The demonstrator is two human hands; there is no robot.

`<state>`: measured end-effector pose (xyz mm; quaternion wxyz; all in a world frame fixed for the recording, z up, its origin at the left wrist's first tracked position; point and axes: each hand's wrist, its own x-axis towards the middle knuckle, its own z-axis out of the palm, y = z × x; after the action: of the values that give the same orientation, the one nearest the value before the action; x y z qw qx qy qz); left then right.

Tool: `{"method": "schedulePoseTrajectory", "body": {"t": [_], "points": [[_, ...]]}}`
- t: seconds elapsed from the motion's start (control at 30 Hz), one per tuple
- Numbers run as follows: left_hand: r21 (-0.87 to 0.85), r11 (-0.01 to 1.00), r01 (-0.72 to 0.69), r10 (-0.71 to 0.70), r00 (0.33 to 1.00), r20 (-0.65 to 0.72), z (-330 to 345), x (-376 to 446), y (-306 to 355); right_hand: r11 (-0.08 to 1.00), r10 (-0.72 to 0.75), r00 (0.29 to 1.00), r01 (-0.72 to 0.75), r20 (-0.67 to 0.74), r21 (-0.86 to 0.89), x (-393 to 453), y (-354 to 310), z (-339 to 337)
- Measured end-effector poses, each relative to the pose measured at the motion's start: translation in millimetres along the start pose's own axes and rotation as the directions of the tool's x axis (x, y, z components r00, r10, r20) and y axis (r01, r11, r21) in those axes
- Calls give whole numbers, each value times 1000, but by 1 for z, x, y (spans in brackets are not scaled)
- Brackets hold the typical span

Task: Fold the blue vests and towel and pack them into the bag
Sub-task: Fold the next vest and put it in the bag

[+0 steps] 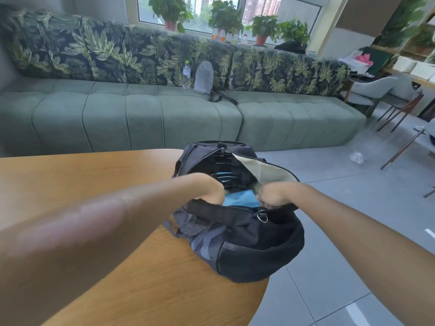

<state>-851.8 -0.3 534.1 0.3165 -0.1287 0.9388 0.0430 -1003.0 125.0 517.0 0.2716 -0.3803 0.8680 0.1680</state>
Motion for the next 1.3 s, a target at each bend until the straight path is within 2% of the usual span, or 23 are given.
{"method": "schedulePoseTrajectory", "body": {"t": [0.07, 0.13, 0.23, 0.33, 0.4, 0.47, 0.53, 0.6, 0.73, 0.87, 1.03, 1.2, 1.3], "points": [[37, 999, -14, 12, 999, 53, -9, -3, -5, 1000, -16, 998, 17, 58, -6, -8, 0, -12], [-41, 999, -25, 28, 997, 65, -17, -4, -8, 999, -6, 998, 9, 57, -39, -19, -7, -23], [-111, 993, -41, 49, 997, 65, -27, -6, -3, 979, 25, 994, -2, 109, -202, -27, -19, -38], [-11, 999, -40, 41, 984, 173, -30, 3, 7, 957, 94, 970, -27, 222, -287, -22, -30, -39], [74, 996, -54, 42, 986, 162, -30, 5, 12, 945, 79, 978, -11, 194, -328, -18, -38, -33], [124, 991, -52, 42, 995, 85, -28, 7, 16, 960, -63, 998, 68, 27, -273, -12, -42, -25], [137, 987, -83, 80, 996, 29, -23, 14, 16, 982, -154, 985, 143, -79, -123, -4, -43, -21], [147, 985, -88, 86, 996, 21, -15, 22, 12, 985, -174, 983, 175, -54, 7, 2, -39, -17], [108, 993, -54, 49, 998, 42, -2, 36, 6, 978, -194, 980, 190, 35, 89, 11, -23, -8], [84, 993, -78, 74, 996, 47, 6, 35, 11, 981, -190, 977, 187, 92, 44, 14, -14, 4], [65, 997, -31, 25, 996, 87, 30, 43, 17, 985, -170, 978, 173, 122, -13, 16, -20, 19], [-3, 999, -46, 46, 993, 112, 18, 30, 12, 987, -147, 973, 157, 179, -42, 12, -22, 10], [-39, 999, -12, 16, 993, 120, 19, 24, 12, 985, -168, 974, 171, 150, -11, 5, -22, 8]]}}
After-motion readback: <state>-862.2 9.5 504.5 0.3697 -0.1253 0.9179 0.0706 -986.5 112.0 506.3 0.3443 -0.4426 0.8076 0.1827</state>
